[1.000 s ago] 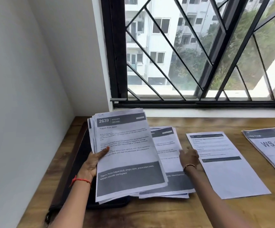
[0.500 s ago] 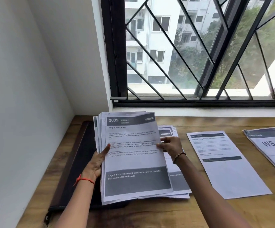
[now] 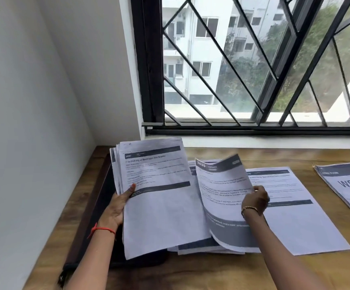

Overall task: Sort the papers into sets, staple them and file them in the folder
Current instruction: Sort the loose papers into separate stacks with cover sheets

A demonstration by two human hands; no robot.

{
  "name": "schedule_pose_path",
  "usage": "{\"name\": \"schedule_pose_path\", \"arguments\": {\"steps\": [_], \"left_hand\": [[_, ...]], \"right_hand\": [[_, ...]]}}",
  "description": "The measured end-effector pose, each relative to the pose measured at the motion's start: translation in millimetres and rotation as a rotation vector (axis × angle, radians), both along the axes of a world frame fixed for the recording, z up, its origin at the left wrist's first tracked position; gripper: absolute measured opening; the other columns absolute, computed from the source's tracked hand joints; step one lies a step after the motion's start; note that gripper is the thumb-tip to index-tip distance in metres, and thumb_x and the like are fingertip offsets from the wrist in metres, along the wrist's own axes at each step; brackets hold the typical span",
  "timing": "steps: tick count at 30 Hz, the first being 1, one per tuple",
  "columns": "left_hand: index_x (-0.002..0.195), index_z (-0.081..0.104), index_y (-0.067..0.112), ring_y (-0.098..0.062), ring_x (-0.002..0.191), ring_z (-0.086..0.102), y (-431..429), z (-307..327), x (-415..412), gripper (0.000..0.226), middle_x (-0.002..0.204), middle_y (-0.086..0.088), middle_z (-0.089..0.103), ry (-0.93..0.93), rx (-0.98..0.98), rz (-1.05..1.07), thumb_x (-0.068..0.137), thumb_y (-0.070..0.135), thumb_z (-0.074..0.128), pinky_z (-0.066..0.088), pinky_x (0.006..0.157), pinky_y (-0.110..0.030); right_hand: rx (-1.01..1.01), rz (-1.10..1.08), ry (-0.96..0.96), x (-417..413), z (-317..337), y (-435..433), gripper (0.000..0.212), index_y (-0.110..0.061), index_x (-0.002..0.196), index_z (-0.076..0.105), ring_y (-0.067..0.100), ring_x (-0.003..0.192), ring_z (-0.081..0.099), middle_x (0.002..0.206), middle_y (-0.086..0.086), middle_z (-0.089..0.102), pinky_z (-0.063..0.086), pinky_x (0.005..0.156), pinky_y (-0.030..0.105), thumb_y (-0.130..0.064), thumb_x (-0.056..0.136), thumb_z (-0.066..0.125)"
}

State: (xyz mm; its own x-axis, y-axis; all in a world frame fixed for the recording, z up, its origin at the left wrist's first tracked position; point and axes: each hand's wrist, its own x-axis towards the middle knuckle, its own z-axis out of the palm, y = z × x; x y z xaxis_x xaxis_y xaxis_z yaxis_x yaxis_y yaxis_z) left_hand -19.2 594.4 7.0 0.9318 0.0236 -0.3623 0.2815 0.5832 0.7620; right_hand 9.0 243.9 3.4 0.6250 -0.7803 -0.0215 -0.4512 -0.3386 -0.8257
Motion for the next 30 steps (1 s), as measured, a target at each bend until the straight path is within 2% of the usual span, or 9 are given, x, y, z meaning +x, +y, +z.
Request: {"name": "schedule_pose_path", "arguments": {"steps": [5, 10, 13, 16, 20, 22, 24, 28, 30], "left_hand": [[0.107, 0.062, 0.007, -0.022, 0.075, 0.071, 7, -3, 2, 0.020, 0.089, -0.009, 0.074, 0.014, -0.004, 0.008, 0.093, 0.007, 0.048, 0.058, 0.058, -0.033], [0.110, 0.061, 0.006, -0.024, 0.077, 0.071, 6, -2, 4, 0.021, 0.092, -0.011, 0.073, 0.014, -0.012, -0.001, 0.093, 0.006, 0.048, 0.058, 0.060, -0.034], [0.113, 0.060, 0.005, -0.024, 0.079, 0.071, 1, -1, 5, 0.023, 0.094, -0.011, 0.073, 0.017, -0.019, -0.019, 0.092, 0.006, 0.049, 0.059, 0.061, -0.035], [0.115, 0.059, 0.005, -0.025, 0.081, 0.071, -6, -2, 5, 0.027, 0.096, -0.012, 0.072, 0.016, -0.010, -0.044, 0.088, 0.006, 0.055, 0.058, 0.062, -0.035], [0.113, 0.061, 0.005, -0.028, 0.087, 0.070, -16, 0, 4, 0.078, 0.103, -0.015, 0.070, 0.001, 0.014, -0.090, 0.044, 0.022, 0.092, 0.059, 0.066, -0.038], [0.114, 0.061, 0.007, -0.030, 0.092, 0.069, -19, -1, 5, 0.095, 0.108, -0.016, 0.069, -0.010, 0.001, -0.106, 0.029, 0.030, 0.097, 0.058, 0.071, -0.042], [0.118, 0.059, 0.005, -0.031, 0.096, 0.067, -24, 0, 7, 0.090, 0.111, -0.018, 0.067, 0.002, 0.007, -0.132, 0.038, 0.028, 0.095, 0.058, 0.074, -0.044], [0.121, 0.057, 0.002, -0.031, 0.095, 0.067, -45, 6, 11, 0.046, 0.112, -0.020, 0.066, 0.033, -0.025, -0.164, 0.076, 0.009, 0.064, 0.058, 0.075, -0.044], [0.123, 0.056, 0.002, -0.031, 0.097, 0.067, -60, 7, 16, 0.042, 0.114, -0.020, 0.065, 0.039, -0.034, -0.188, 0.081, 0.007, 0.060, 0.056, 0.077, -0.046]], "right_hand": [[-0.001, 0.160, 0.037, -2, -9, 5, 0.029, 0.013, 0.106, 0.059, 0.042, 0.102, 0.057, 0.107, 0.033, 0.061, 0.042, 0.082, 0.036, 0.015, 0.084, 0.040], [-0.143, 0.304, 0.023, 3, -5, 35, 0.033, 0.008, 0.113, 0.056, 0.038, 0.117, 0.045, 0.119, 0.027, 0.053, 0.037, 0.095, 0.041, -0.012, 0.086, 0.061], [0.073, 0.546, -0.103, 6, 16, 58, 0.025, 0.001, 0.092, 0.066, 0.029, 0.087, 0.062, 0.093, 0.020, 0.065, 0.046, 0.075, 0.033, -0.022, 0.084, 0.066], [0.422, 0.742, -0.069, 9, 36, 76, 0.019, -0.007, 0.084, 0.066, 0.017, 0.056, 0.057, 0.073, 0.011, 0.062, 0.047, 0.047, 0.024, -0.022, 0.076, 0.074], [0.359, 0.752, -0.066, 10, 39, 80, 0.030, -0.016, 0.072, 0.063, 0.011, 0.055, 0.052, 0.063, 0.003, 0.059, 0.045, 0.055, 0.023, 0.001, 0.059, 0.083], [0.349, 0.741, -0.090, 9, 37, 72, 0.030, -0.018, 0.066, 0.064, 0.010, 0.056, 0.054, 0.063, 0.002, 0.062, 0.048, 0.058, 0.024, 0.006, 0.060, 0.080], [0.347, 0.735, -0.098, 8, 34, 60, 0.020, -0.012, 0.069, 0.069, 0.015, 0.063, 0.056, 0.068, 0.004, 0.064, 0.047, 0.063, 0.027, 0.007, 0.064, 0.077], [0.399, 0.713, -0.037, 5, 33, 29, 0.002, 0.000, 0.074, 0.070, 0.018, 0.068, 0.051, 0.072, 0.010, 0.061, 0.042, 0.060, 0.028, 0.002, 0.073, 0.071], [0.347, 0.674, -0.030, 3, 35, 12, 0.013, -0.006, 0.062, 0.069, 0.018, 0.061, 0.048, 0.065, 0.008, 0.058, 0.040, 0.055, 0.027, -0.001, 0.074, 0.072]]}}
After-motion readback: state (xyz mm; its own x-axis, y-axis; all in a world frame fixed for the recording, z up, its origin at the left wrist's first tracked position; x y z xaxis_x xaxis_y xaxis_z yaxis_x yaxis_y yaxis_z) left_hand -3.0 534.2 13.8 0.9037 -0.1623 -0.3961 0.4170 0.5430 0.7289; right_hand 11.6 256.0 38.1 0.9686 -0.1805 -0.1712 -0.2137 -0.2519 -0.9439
